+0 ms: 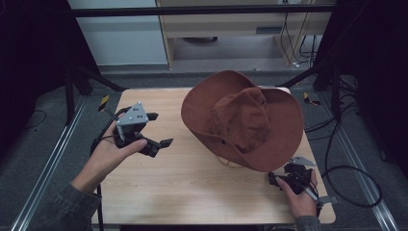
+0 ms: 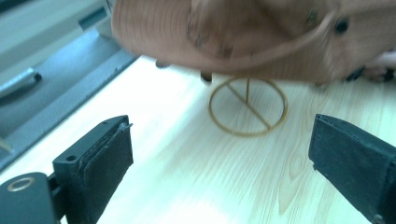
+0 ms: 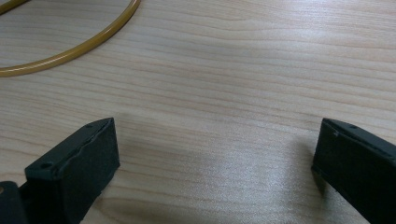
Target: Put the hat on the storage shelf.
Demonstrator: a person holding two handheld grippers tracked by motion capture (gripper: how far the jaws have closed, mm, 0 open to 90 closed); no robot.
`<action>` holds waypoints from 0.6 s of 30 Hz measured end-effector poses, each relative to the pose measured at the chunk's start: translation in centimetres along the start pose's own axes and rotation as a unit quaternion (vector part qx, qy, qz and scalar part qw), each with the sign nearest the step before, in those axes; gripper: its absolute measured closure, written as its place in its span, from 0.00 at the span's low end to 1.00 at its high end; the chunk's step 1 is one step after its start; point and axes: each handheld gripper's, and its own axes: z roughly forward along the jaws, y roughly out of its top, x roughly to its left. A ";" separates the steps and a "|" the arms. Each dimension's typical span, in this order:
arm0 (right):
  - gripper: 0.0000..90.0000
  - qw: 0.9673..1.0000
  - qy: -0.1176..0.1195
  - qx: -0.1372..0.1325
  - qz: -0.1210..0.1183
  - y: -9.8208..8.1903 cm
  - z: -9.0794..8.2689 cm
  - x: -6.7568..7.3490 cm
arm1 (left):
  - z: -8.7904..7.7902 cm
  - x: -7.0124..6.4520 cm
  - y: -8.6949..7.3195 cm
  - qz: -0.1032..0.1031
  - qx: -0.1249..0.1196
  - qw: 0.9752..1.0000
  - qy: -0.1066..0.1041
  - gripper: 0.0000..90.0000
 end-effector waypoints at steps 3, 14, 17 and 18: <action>0.01 1.000 0.000 0.000 -0.002 0.0 0.0 0.0 | 0.7 0.0 -2.0 -0.006 0.013 1.000 0.004 0.07; 0.01 1.000 0.000 0.001 -0.002 0.0 0.0 0.0 | 4.3 -0.3 -9.7 -0.038 0.071 0.997 0.007 0.09; 0.01 1.000 0.000 0.001 -0.003 0.0 0.0 0.0 | 5.0 -0.4 -12.0 -0.052 0.088 0.995 0.008 0.09; 0.01 1.000 0.000 0.001 -0.004 0.0 0.0 0.0 | 5.1 -0.4 -12.6 -0.057 0.093 0.994 0.010 0.08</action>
